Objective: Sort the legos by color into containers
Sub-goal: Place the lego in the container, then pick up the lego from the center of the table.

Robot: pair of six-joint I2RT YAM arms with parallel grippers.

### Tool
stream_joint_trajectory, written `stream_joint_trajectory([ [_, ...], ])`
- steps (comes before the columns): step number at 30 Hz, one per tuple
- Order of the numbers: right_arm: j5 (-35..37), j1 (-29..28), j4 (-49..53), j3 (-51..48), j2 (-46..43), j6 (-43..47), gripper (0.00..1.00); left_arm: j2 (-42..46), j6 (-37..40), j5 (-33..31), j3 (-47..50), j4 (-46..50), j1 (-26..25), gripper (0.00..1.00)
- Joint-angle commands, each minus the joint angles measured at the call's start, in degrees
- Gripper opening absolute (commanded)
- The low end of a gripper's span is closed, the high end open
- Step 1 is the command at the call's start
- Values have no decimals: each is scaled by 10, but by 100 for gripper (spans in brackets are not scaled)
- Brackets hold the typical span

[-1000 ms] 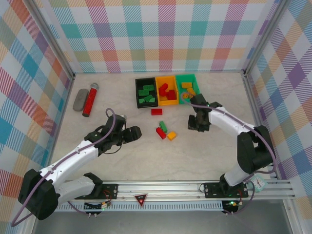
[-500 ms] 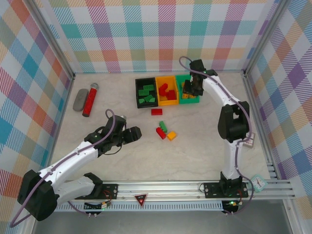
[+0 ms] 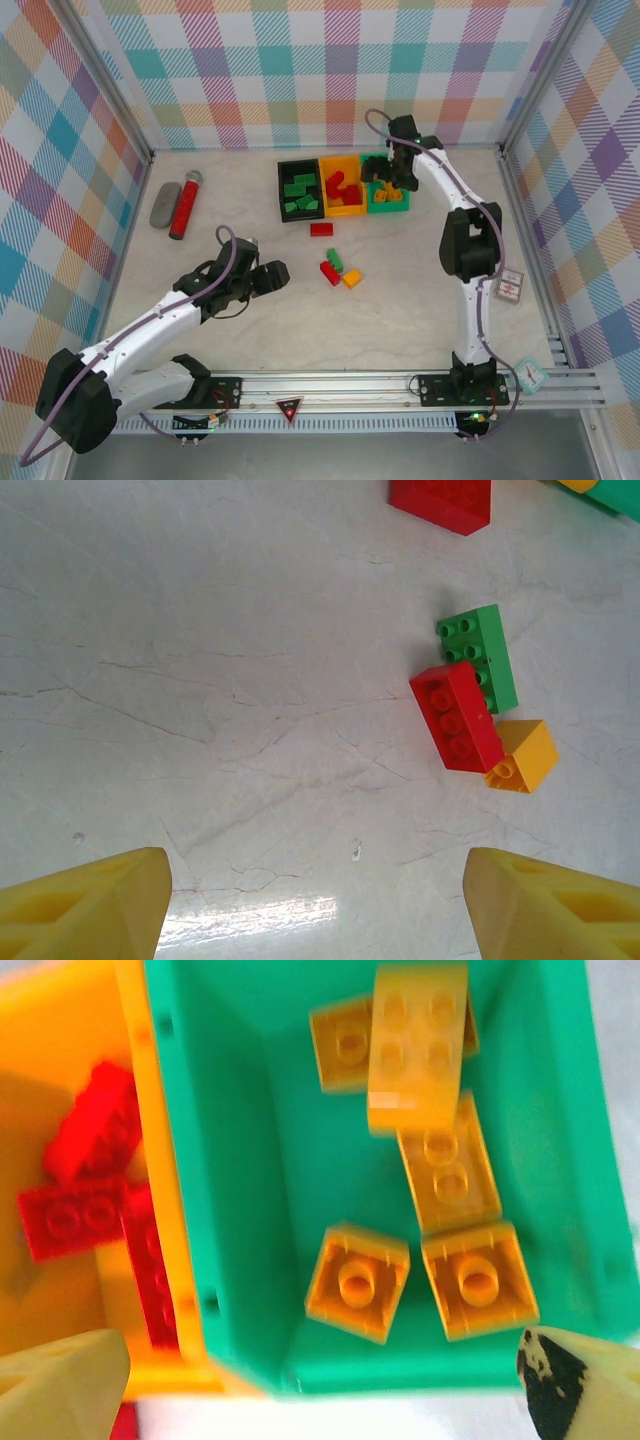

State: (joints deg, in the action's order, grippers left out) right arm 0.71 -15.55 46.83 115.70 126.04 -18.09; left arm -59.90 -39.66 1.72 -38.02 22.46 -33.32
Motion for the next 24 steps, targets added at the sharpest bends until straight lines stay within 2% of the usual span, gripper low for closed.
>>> stream_joint_trajectory([
  [1, -12, -8, -47, -90, -99, 12, 99, -7, -9, 13, 4, -11, -11, 77],
  [9, -26, -8, -142, -391, -299, 9, 99, -26, -18, 5, -4, -24, -43, 77],
  [13, -9, -8, -171, -515, -390, 6, 99, -50, -25, -4, -14, -36, -69, 77],
  [19, 15, -7, -202, -647, -485, 4, 99, -116, -30, -19, -54, -49, -117, 77],
  [24, 11, -8, -227, -710, -531, -10, 99, -182, -30, -30, -102, -51, -154, 76],
])
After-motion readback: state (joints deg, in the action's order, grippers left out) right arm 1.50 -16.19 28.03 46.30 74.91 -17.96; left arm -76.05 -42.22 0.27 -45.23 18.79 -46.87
